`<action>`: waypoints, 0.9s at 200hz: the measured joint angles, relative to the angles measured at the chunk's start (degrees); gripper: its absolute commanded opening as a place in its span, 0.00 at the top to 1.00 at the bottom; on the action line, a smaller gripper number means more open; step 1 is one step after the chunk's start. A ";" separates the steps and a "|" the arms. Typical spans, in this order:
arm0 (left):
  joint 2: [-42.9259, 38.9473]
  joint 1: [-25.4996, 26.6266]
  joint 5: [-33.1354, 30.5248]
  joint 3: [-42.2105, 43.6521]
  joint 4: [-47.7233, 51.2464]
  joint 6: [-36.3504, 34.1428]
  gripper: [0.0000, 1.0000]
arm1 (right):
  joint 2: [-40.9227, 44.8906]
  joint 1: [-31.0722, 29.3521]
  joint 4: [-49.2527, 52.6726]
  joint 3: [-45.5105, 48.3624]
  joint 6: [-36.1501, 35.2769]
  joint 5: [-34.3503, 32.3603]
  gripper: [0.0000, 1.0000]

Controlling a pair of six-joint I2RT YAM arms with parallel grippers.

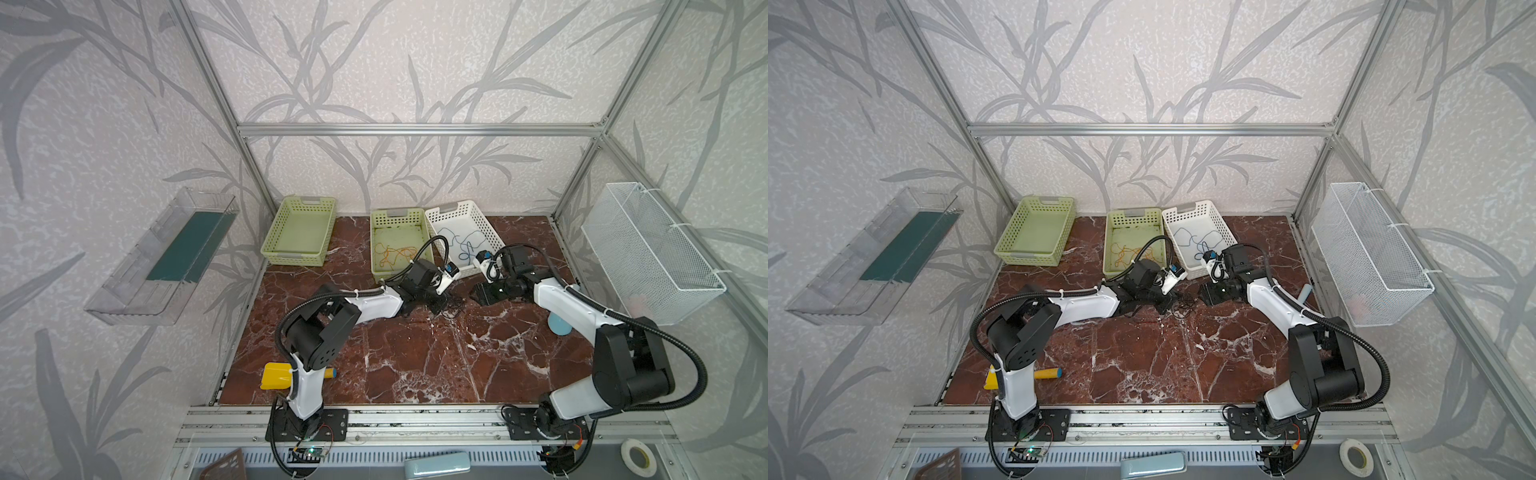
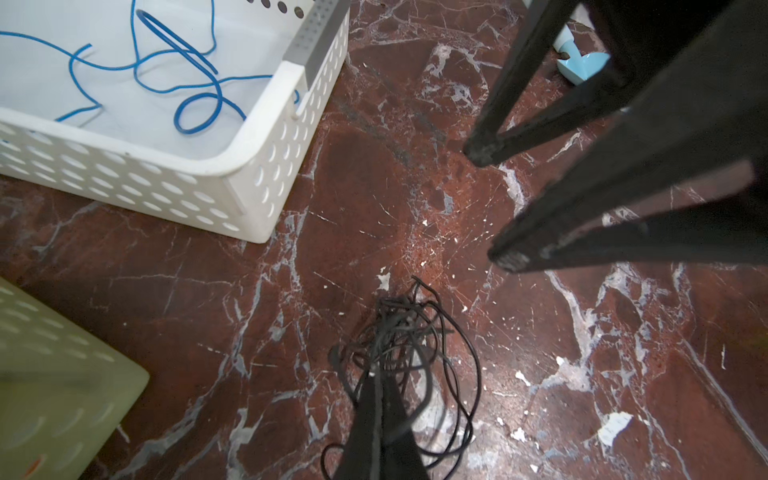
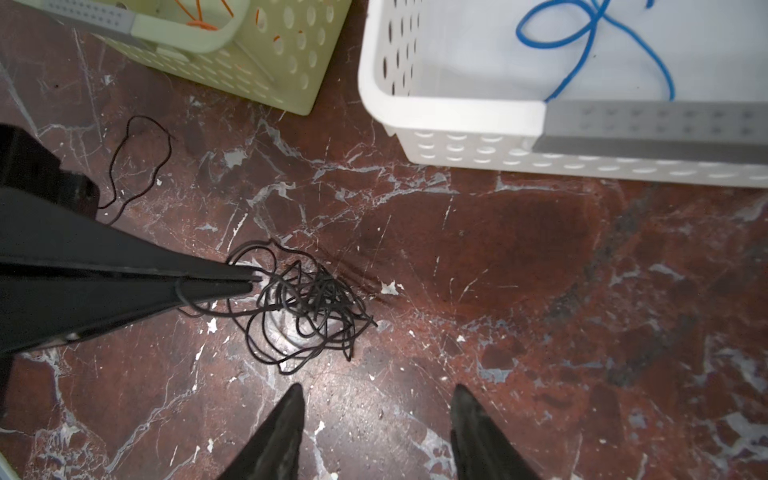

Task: Untangle the cables

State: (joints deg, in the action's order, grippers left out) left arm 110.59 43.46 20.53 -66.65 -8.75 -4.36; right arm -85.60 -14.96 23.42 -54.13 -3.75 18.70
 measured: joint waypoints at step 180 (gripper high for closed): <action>-1.05 0.00 0.61 -0.81 5.07 5.66 1.00 | -10.19 -14.47 -22.80 8.24 22.49 -10.99 0.83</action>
State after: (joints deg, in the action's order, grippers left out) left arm 109.54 43.46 21.15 -67.46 -3.68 1.30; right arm -95.79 -29.43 0.62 -45.89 18.74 7.70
